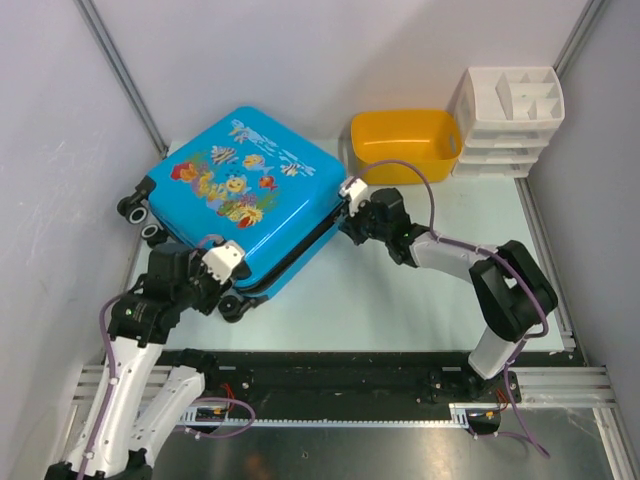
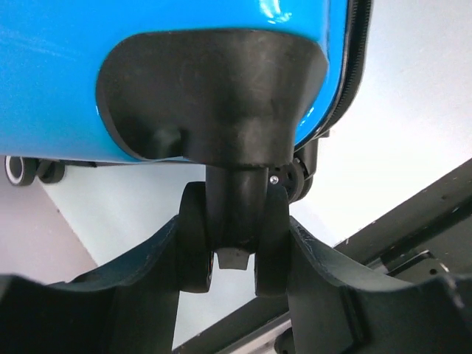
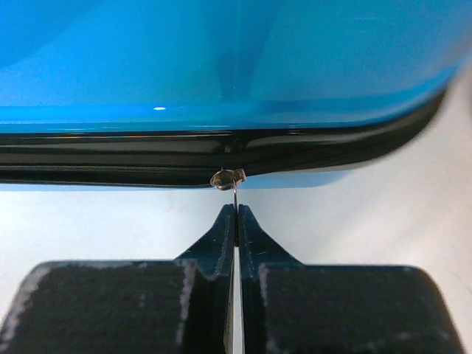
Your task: Open, take out, and arrange the luggage
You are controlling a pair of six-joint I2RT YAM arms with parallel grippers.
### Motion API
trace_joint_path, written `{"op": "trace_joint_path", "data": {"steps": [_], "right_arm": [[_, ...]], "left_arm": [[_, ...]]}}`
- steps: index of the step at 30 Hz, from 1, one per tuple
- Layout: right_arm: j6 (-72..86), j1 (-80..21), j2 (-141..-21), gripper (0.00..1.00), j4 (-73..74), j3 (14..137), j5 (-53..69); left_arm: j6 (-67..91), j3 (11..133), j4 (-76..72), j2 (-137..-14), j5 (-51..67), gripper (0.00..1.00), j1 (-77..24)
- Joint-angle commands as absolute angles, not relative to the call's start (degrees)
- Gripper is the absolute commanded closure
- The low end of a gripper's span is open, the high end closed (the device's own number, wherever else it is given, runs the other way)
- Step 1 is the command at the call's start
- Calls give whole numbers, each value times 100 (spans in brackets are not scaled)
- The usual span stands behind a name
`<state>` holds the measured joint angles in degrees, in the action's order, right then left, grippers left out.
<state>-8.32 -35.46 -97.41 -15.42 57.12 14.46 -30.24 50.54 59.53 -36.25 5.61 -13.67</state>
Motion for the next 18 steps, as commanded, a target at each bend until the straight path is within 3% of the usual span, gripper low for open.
{"op": "trace_joint_path", "data": {"steps": [1,9,18], "right_arm": [[-1107,-3015,-9431,100,-1521,5836,852],[-1836,-2119,-9659,100,-2405,5818,1572],[-2373,-1521,-10485,100,-3444,6275,3418]], "left_arm": [[-3805,5019,6443,-3524,-174,100,-669],[-4359,4983,5705,-3718,-221,100,474],[-5159,4685,4765,-4007,-211,100,606]]}}
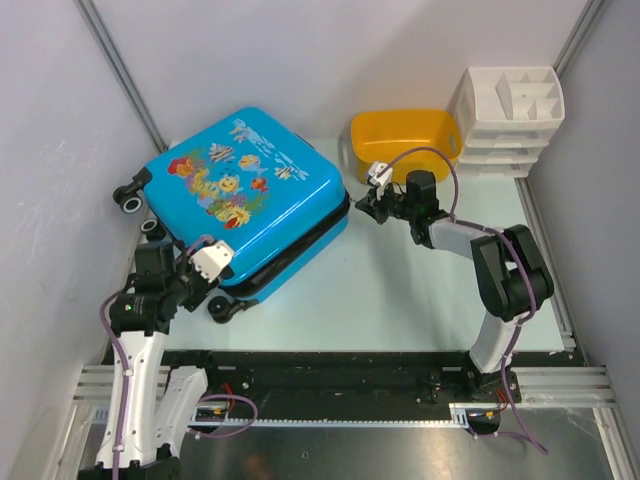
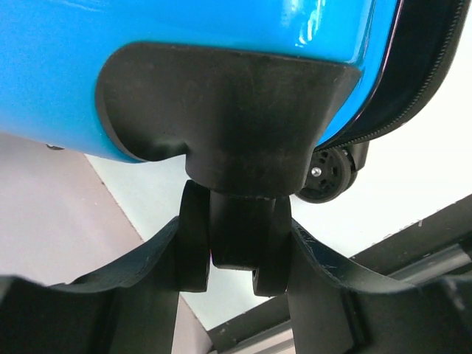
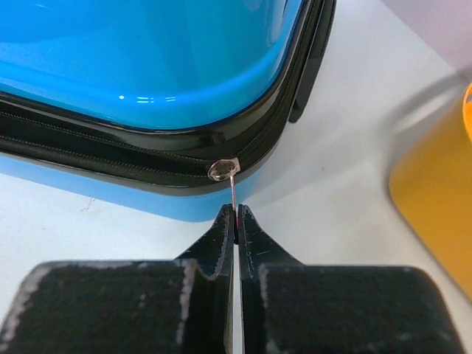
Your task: Open, take out, and arrange the luggage
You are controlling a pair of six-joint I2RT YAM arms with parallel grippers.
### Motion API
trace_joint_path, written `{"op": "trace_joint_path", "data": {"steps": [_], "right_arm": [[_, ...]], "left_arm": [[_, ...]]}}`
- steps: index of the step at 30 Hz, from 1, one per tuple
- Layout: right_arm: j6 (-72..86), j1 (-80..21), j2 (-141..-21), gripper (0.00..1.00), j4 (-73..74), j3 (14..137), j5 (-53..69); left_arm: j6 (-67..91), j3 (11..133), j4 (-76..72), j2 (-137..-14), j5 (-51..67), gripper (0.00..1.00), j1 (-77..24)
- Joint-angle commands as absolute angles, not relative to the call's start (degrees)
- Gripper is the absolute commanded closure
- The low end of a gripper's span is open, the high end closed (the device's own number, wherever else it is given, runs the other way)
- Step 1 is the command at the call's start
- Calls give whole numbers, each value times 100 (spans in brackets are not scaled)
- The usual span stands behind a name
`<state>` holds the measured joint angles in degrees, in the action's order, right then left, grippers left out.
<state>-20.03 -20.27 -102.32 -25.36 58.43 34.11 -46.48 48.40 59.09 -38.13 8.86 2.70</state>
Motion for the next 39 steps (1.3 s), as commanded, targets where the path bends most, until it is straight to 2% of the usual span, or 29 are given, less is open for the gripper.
{"op": "trace_joint_path", "data": {"steps": [1,8,27,31,33,34,35,36,37,38,39], "right_arm": [[-2364,-1529,-10590,100,-3524,6423,3541],[-1890,-1573,-11521,100,-4008,7470,3182],[-704,-2197,-14527,100,-4482,11151,3700],[-370,-2320,-14722,100,-4701,11216,3516],[-264,-2320,-14486,86,-4772,10953,3542],[-238,-2312,-14371,82,-4833,10647,3533],[-211,-2294,-14274,78,-4834,10470,3568],[-150,-2277,-14030,64,-4825,10329,3621],[-132,-2268,-13923,53,-4738,10066,3673],[-123,-2259,-13800,42,-4668,9959,3761],[-123,-2259,-13625,24,-4563,9871,3831]], "left_arm": [[-5220,4676,4685,-4060,-202,100,615],[-5361,4650,4351,-4430,-105,100,703],[-5458,4430,3999,-4904,360,100,747],[-5309,4605,3999,-4870,780,100,738],[-5238,4763,4069,-4651,1044,98,712],[-5203,4842,4122,-4580,1281,81,686],[-5134,5025,4183,-4501,1440,70,616],[-5063,5132,4288,-4430,1572,51,572],[-4949,5237,4306,-4299,1678,17,528],[-4618,5456,4307,-4254,1931,9,493],[-4423,5597,4307,-4237,2055,2,475]]}}
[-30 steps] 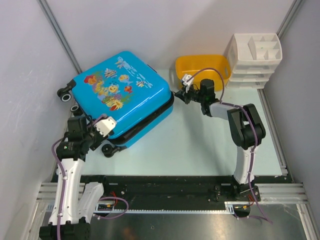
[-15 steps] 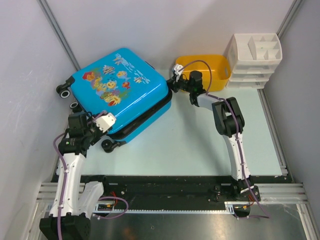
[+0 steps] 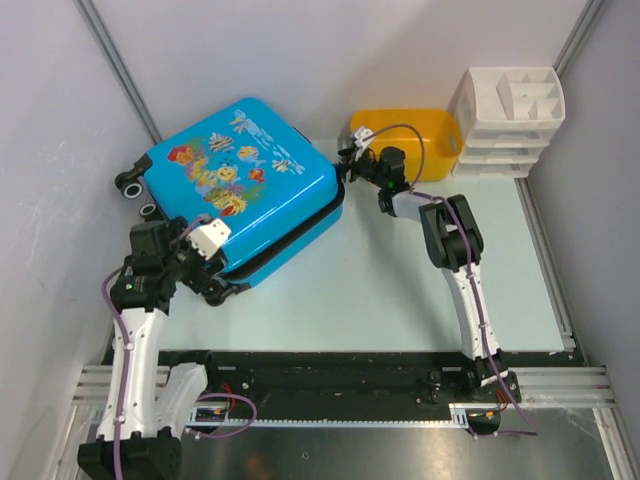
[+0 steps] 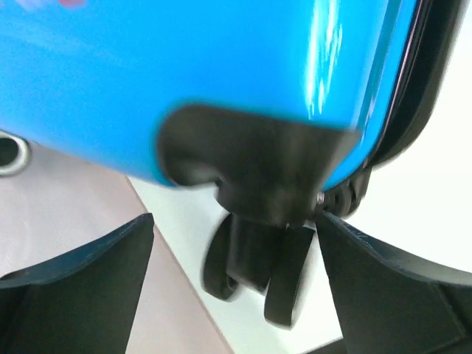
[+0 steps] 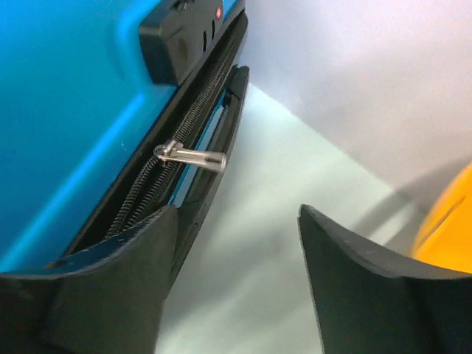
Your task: Open, take out, and arrange the luggage
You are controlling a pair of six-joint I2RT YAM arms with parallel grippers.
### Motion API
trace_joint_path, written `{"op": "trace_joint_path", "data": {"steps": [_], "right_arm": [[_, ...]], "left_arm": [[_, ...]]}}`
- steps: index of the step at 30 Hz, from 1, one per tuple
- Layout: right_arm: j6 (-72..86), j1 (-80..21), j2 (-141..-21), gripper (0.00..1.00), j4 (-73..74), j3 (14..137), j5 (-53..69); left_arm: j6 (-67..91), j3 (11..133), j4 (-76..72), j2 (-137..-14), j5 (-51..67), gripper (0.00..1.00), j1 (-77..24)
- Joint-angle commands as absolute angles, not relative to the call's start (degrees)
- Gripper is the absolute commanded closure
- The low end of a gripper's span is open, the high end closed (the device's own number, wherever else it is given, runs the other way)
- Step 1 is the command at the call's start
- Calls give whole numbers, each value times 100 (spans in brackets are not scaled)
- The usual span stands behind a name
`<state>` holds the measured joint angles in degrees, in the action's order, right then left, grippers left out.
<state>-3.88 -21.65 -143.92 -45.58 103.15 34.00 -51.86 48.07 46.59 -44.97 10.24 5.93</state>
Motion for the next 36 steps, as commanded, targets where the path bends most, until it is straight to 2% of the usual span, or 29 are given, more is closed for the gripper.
{"op": "trace_joint_path", "data": {"steps": [1,3,6,7,10,11,12,18,22,24,30,33,36], "right_arm": [[-175,-2267,-13536,19,-4327,9774,3919],[-185,-2337,-13395,10,-4158,9476,4051],[-220,-2469,-13219,9,-4025,9106,4227],[-220,-2496,-13175,9,-3999,9045,4280],[-89,-2628,-13105,10,-3815,8851,4411],[-62,-2663,-13070,10,-3788,8720,4447],[-53,-2715,-13035,10,-3710,8623,4534],[97,-2944,-12446,13,-3341,7702,4781],[70,-3137,-11902,14,-3261,6971,4922],[62,-3190,-11611,15,-3209,6734,5009],[-104,-3454,-10855,15,-2936,5889,5150],[-36,-3472,-10592,14,-2944,5669,5124],[-26,-3375,-10425,14,-2839,5599,5010]], "left_arm": [[-4221,5738,4315,-4219,2222,0,466],[-3693,6125,4342,-4166,2784,0,466],[-3332,6345,4211,-3973,3618,0,457],[-2722,6381,4053,-3981,3595,0,466],[-1289,6905,3289,-4620,2009,0,466],[-1014,7126,3261,-5180,1160,0,475],[-776,7354,3261,-5534,812,0,553],[692,9261,3129,-7817,11,0,809],[940,10735,2647,-9252,-946,0,809],[949,11212,2471,-10075,-1063,0,809],[477,13644,2259,-11995,-1450,0,721],[46,13991,2154,-12734,-1547,0,581],[-612,13757,1847,-13025,-1468,1,309]]}}
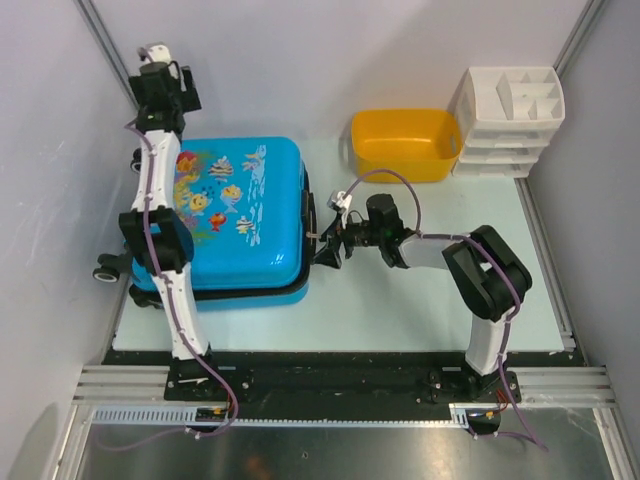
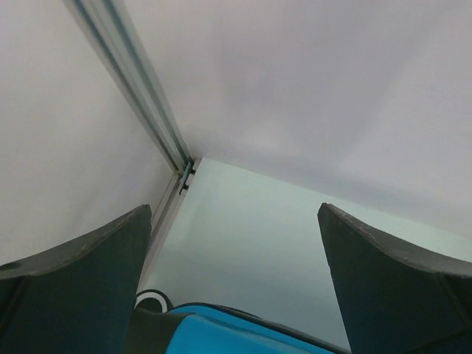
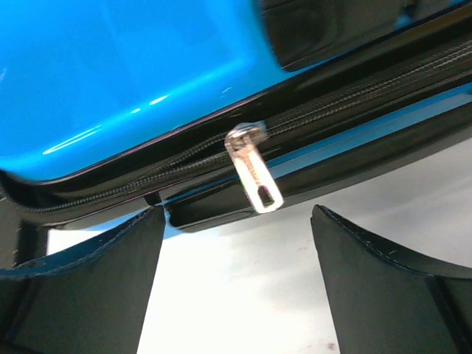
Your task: Open, take out, and arrange the luggage
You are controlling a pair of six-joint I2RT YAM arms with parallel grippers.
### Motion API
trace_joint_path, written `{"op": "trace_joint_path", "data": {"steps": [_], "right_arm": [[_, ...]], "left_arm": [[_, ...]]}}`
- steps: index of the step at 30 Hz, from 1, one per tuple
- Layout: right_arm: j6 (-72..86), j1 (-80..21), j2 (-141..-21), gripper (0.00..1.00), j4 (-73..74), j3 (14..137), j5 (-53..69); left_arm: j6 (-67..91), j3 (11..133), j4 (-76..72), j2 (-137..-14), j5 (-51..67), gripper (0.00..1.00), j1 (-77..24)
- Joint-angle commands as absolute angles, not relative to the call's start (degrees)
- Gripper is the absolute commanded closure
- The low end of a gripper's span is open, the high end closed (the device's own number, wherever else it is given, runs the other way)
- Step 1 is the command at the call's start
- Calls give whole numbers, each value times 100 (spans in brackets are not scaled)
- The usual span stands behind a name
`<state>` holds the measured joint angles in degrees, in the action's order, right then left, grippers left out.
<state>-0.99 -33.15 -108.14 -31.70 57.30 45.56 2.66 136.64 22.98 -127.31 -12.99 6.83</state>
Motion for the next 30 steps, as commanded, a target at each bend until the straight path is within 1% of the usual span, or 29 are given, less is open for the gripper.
{"op": "trace_joint_path", "data": {"steps": [1,3,7,10,11,12,14,15,16,17,18,20,21,24,26,27,29,30], "right_arm": [[-26,-3349,-10380,13,-2795,5581,4949],[-26,-3209,-10275,12,-2532,5572,4922],[-228,-2892,-9880,4,-1987,5537,4869],[-334,-2594,-9686,3,-1741,5511,4843],[-369,-2541,-9651,3,-1697,5519,4817],[-395,-2470,-9607,3,-1696,5520,4799],[-439,-2294,-9493,2,-1722,5520,4790],[-457,-2242,-9457,2,-1740,5520,4764],[-457,-2189,-9422,2,-1758,5511,4729],[-448,-2084,-9370,1,-1775,5511,4711],[-466,-2048,-9352,1,-1758,5519,4720],[-536,-1934,-9299,1,-1671,5520,4702],[-597,-1907,-9264,1,-1635,5511,4693],[-659,-1785,-9176,1,-1556,5511,4667],[-720,-1749,-9123,1,-1424,5520,4693],[-756,-1732,-9097,1,-1346,5520,4693],[-835,-1731,-9027,1,-1108,5520,4711],[-844,-1731,-8983,1,-1029,5511,4737]], "left_arm": [[-781,13677,1767,-13060,-1503,1,221],[-1324,13440,1627,-13131,-1564,2,-113],[-2125,12790,1530,-13043,-1608,5,-597],[-2968,12245,1503,-13008,-1705,10,-992],[-3371,12060,1512,-12956,-1688,14,-1167],[-3540,11589,1503,-12790,-1609,16,-1256],[-3743,11112,1512,-12561,-1425,20,-1466],[-3779,10579,1512,-12429,-1285,21,-1537],[-3788,10304,1512,-12115,-979,22,-1616],[-3840,10040,1503,-11972,-845,25,-1791],[-3867,9532,1520,-11814,-731,27,-1897],[-3937,9055,1538,-11427,-563,31,-2239],[-3946,8592,1547,-11304,-519,31,-2354],[-3815,7939,1643,-10838,-282,35,-2750],[-3483,7840,1687,-10453,-46,34,-2865],[-3341,7996,1809,-10337,121,32,-2874],[-3025,8321,1915,-10039,10,28,-2796],[-2910,8689,1925,-9924,9,27,-2717]]}}
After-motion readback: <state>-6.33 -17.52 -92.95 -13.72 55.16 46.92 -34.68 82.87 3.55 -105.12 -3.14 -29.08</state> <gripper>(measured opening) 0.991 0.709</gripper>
